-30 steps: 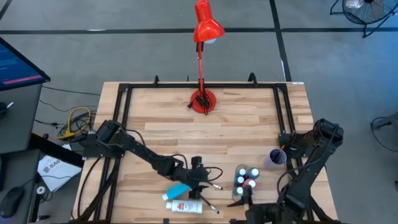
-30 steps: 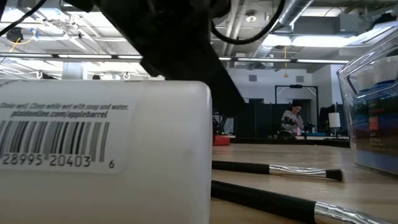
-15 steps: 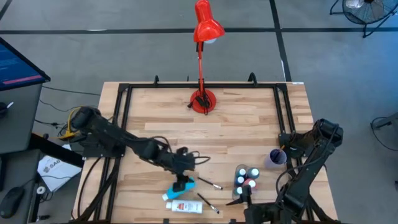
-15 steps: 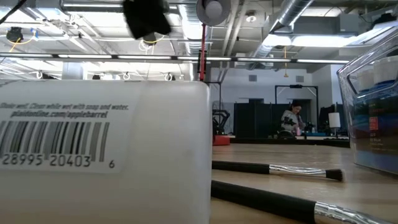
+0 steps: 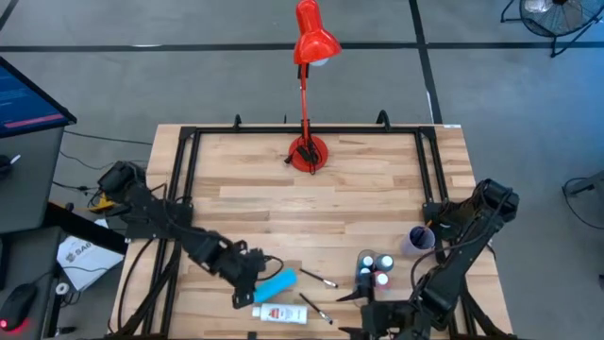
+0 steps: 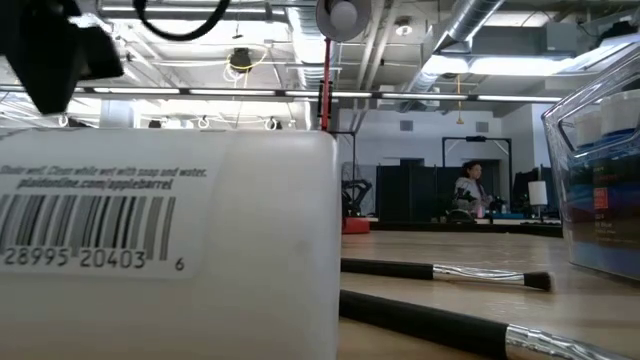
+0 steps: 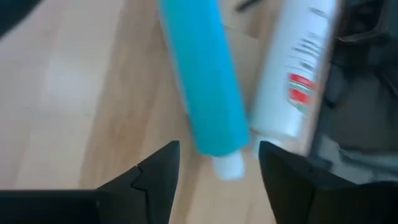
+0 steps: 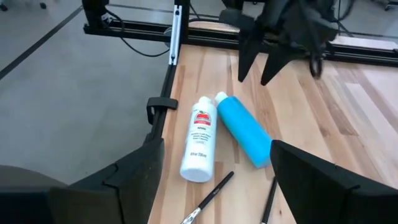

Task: Pick & Place Paint Supplies
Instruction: Put the white paint bottle into the transparent bin

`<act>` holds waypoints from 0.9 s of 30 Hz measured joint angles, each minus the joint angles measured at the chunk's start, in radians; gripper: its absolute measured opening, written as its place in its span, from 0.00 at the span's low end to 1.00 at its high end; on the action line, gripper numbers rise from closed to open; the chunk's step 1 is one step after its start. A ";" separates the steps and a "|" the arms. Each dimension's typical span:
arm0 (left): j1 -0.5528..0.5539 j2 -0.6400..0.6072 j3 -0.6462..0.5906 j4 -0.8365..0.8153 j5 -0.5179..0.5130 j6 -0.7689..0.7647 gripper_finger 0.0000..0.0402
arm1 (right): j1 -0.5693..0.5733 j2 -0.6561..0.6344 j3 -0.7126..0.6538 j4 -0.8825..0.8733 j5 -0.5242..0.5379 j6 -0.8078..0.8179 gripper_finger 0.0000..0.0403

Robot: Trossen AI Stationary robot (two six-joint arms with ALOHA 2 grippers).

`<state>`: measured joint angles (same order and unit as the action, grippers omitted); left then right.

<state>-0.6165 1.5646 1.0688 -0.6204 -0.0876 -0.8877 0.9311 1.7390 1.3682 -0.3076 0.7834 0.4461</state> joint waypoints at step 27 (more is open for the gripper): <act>-0.053 0.221 -0.146 0.356 -0.239 -0.075 0.72 | -0.075 0.001 -0.079 0.013 -0.001 0.079 0.71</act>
<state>-0.6698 1.7852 0.9231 -0.2646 -0.3261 -0.9629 0.8566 1.7401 1.2888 -0.2944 0.7822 0.5247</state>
